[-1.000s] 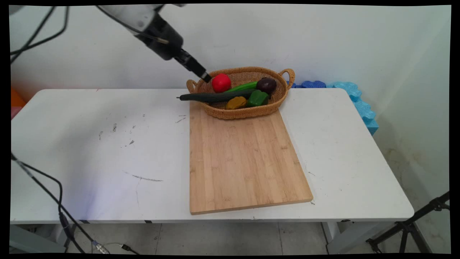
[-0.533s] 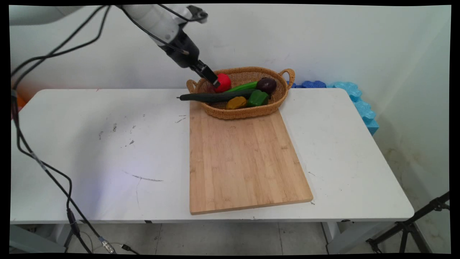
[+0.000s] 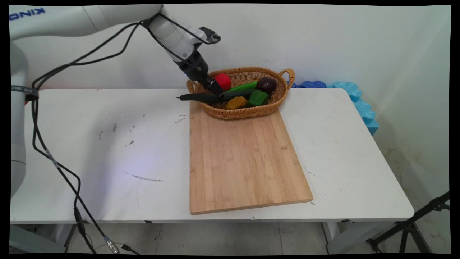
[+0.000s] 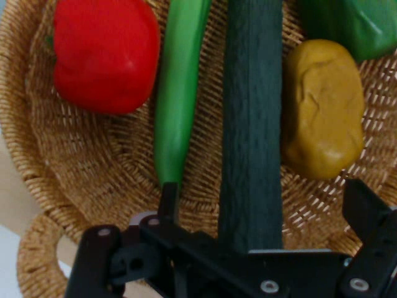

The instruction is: Pick up the cucumber from the vegetable basket

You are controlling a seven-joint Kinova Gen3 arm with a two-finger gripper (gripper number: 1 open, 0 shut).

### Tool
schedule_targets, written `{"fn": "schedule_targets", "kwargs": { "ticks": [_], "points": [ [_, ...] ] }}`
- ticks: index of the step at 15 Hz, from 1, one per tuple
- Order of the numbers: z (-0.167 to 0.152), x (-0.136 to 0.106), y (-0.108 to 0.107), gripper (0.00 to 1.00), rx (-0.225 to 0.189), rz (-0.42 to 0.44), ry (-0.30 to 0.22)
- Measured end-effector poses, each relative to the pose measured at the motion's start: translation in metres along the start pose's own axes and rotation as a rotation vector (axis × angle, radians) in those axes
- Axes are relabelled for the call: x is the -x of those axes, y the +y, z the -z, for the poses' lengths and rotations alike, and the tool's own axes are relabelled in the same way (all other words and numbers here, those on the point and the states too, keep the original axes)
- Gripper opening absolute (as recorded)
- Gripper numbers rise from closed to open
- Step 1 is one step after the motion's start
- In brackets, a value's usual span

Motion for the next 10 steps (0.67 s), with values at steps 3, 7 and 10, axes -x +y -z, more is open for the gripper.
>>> {"fn": "schedule_targets", "kwargs": {
  "ticks": [3,7,10],
  "points": [
    [-0.015,-0.002,0.000,1.00,-0.004,0.002,-0.017],
    [-0.029,-0.004,0.002,1.00,-0.005,-0.003,-0.033],
    [-0.034,-0.004,0.004,0.00,0.000,-0.008,-0.040]
  ]
}}
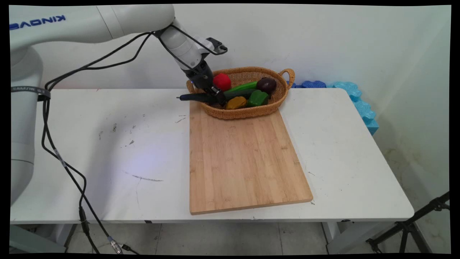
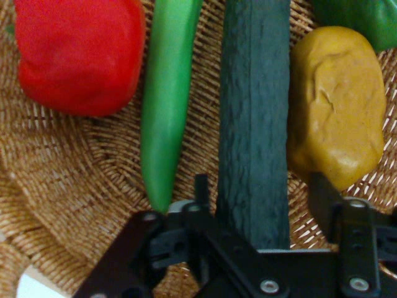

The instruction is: Pick up the cucumber from the vegetable basket, then place the picked object on the cutting board

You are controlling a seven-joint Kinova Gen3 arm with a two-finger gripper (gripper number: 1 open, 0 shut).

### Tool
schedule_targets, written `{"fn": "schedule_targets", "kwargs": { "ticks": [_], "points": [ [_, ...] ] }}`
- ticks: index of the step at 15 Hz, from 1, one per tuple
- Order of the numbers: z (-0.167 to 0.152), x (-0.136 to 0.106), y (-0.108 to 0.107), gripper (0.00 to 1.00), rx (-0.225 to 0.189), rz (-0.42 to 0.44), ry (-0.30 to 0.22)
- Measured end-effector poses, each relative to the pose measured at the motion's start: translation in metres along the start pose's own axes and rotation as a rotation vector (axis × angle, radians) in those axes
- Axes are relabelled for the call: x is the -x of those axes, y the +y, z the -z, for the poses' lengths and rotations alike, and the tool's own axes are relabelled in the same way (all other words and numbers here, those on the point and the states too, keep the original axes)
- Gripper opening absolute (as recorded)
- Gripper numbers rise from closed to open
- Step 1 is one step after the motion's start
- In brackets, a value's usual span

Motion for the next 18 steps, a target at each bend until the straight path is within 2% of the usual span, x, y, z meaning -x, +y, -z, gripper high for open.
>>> {"fn": "schedule_targets", "kwargs": {
  "ticks": [6,10,14,18],
  "points": [
    [-0.003,-0.002,0.006,0.00,0.013,-0.008,0.003],
    [0.008,-0.010,0.007,0.00,0.012,-0.020,0.030],
    [0.042,-0.022,0.010,0.00,0.014,-0.047,0.080],
    [0.094,-0.025,0.027,0.00,0.060,-0.075,0.132]
  ]
}}
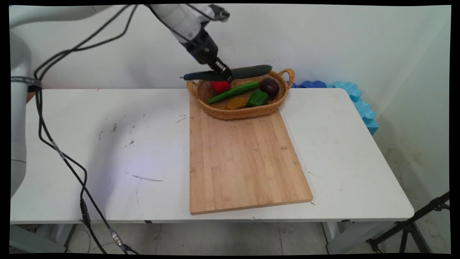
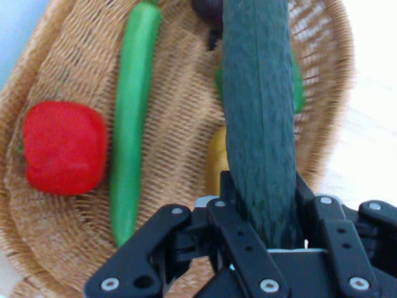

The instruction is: Place the picked object on the cutting board

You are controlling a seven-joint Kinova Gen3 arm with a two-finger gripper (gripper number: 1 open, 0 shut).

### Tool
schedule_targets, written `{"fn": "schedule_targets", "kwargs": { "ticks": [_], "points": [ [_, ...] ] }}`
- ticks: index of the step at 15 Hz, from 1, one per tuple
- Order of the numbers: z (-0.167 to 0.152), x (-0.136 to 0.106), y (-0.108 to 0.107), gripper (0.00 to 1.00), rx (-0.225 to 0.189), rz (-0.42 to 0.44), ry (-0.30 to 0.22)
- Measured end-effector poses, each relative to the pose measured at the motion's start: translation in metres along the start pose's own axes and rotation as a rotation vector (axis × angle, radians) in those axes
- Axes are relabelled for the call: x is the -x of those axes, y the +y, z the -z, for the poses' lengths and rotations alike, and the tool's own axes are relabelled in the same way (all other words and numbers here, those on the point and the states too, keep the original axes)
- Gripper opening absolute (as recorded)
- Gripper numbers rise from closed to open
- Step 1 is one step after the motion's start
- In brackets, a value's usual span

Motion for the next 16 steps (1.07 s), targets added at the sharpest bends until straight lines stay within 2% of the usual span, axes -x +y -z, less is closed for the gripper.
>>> {"fn": "schedule_targets", "kwargs": {
  "ticks": [4,8,11,16],
  "points": [
    [0.050,0.007,0.029,0.00,0.076,-0.032,0.028],
    [0.076,0.027,0.057,0.00,0.143,-0.066,0.029],
    [0.079,0.050,0.078,0.00,0.184,-0.077,0.021],
    [0.056,0.097,0.114,0.00,0.238,-0.095,-0.009]
  ]
}}
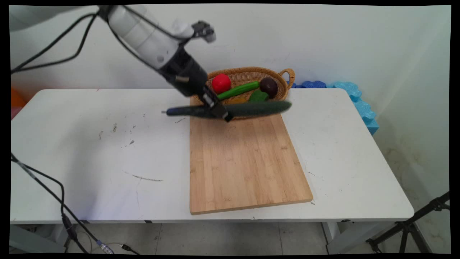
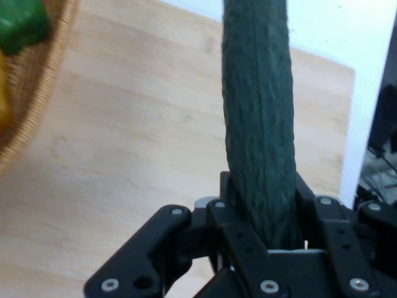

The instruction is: Place the picked object on the cutting board

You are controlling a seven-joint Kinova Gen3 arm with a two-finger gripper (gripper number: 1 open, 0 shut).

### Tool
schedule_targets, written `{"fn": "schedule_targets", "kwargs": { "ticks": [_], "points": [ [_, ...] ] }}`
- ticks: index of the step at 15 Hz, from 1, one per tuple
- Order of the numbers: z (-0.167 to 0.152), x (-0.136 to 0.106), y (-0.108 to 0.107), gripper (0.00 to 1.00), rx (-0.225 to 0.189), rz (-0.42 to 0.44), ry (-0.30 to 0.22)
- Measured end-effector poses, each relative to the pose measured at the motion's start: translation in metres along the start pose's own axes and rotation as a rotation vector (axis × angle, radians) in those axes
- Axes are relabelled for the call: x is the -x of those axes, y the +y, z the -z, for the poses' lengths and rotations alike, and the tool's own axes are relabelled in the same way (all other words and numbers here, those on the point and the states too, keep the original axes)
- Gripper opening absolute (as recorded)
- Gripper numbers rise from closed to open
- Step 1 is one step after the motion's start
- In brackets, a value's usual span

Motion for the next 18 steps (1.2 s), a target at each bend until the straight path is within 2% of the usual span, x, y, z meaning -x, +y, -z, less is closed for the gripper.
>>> {"fn": "schedule_targets", "kwargs": {
  "ticks": [4,8,13,18],
  "points": [
    [-0.032,0.033,0.019,0.00,0.028,-0.014,-0.017],
    [-0.059,0.056,0.031,0.00,0.045,-0.021,-0.021],
    [-0.088,0.073,0.041,0.00,0.055,-0.023,-0.018],
    [-0.105,0.080,0.042,0.00,0.055,-0.024,-0.012]
  ]
}}
